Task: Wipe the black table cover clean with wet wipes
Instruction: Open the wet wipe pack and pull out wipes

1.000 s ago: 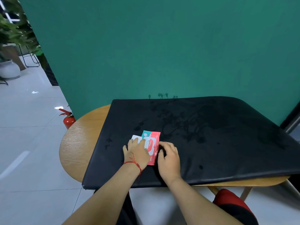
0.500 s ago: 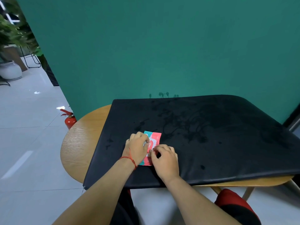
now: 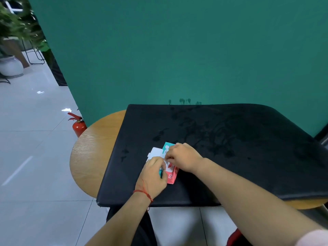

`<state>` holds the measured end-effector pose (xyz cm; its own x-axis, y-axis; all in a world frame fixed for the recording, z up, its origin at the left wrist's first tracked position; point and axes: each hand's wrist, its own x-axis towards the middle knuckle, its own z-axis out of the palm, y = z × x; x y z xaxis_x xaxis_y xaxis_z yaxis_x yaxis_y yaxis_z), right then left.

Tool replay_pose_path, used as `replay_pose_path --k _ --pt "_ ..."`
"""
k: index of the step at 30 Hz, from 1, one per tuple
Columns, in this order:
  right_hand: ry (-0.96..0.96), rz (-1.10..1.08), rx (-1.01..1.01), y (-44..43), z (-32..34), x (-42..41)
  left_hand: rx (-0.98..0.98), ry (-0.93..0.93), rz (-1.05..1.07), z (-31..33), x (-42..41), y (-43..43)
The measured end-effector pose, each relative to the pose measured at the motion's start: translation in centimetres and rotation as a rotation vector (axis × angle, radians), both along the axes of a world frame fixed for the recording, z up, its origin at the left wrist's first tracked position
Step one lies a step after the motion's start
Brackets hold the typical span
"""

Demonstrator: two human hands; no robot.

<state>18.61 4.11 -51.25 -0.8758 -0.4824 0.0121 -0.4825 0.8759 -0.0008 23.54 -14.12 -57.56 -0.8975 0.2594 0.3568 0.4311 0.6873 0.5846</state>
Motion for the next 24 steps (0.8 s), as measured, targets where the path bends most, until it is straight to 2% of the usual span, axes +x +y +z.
replay_pose_path --k 6,9,11,14,18,24 --pt "0.102 0.250 0.349 0.0 -0.1 -1.7 0.031 0.007 0.010 -0.4 -0.2 0.0" --pt "0.079 0.350 0.377 0.6 0.0 -1.8 0.034 0.014 0.013 -0.5 -0.3 0.1" --pt "0.128 0.398 0.380 0.7 -0.1 -1.7 0.032 0.009 0.014 -0.6 -0.3 0.0" --pt "0.140 0.415 0.397 0.8 -0.9 -1.8 0.020 -0.006 0.014 -0.7 -0.2 0.1" --pt "0.064 0.393 0.333 0.6 -0.7 -1.8 -0.063 0.037 0.012 -0.9 -0.3 0.3" --pt "-0.120 0.194 0.051 0.9 0.0 -1.6 -0.091 0.039 0.032 -0.9 -0.2 0.4"
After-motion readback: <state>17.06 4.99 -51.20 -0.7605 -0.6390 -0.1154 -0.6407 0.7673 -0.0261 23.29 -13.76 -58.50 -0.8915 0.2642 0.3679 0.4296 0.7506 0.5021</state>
